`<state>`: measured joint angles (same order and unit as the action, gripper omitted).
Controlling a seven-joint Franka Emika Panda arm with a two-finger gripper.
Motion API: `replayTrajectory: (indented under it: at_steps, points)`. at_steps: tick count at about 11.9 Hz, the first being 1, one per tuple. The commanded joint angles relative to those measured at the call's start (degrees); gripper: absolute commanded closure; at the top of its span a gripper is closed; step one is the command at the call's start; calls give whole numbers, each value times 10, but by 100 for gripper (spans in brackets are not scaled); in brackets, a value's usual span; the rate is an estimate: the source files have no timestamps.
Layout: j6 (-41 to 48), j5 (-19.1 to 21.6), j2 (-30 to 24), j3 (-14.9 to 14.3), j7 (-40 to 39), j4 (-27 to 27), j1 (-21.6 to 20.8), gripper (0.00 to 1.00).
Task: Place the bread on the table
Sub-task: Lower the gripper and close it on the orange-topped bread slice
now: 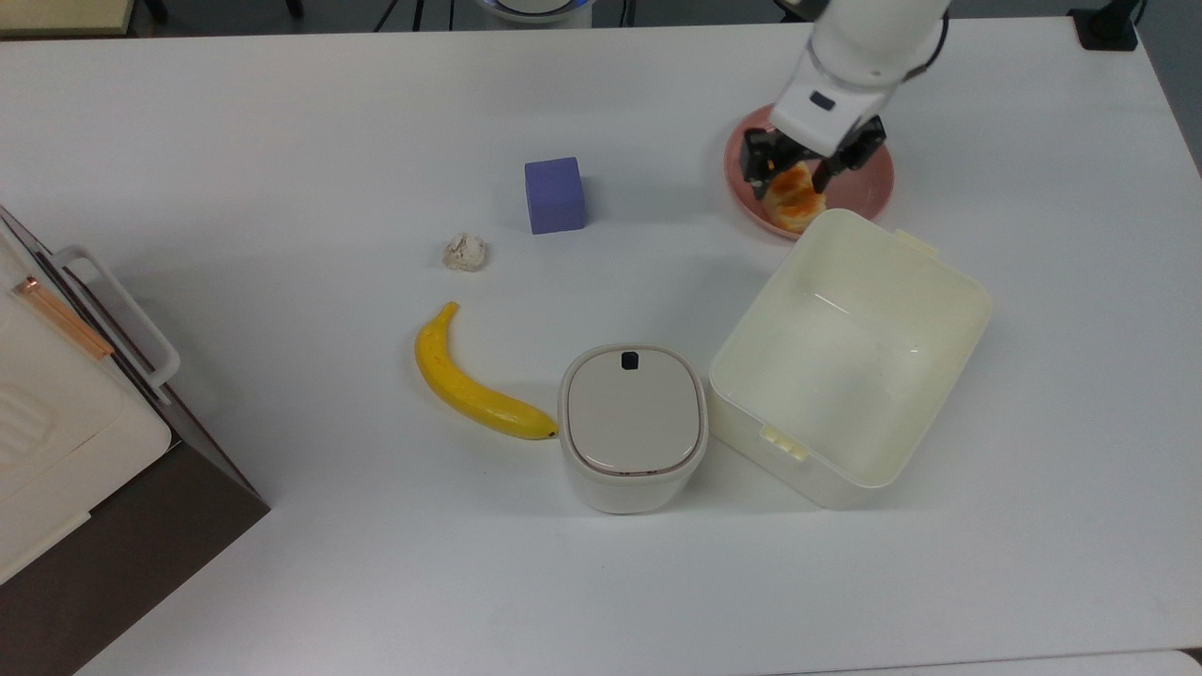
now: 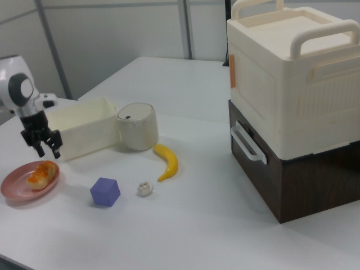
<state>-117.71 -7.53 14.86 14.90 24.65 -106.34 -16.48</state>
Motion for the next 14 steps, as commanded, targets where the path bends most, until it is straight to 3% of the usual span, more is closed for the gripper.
replayTrajectory:
  at_steps: [1,3,4,6,9,14]
  points:
    - [59,12,-40,-20,-87,5,38,30]
    - [59,13,-40,-37,-97,5,35,24]
    - [60,15,-39,-33,-90,3,31,15]
    - [56,40,-30,-23,-78,-2,11,11]
    - [42,42,-6,-2,-33,-14,-16,10]
    - [4,35,39,-1,-12,-13,-34,10]
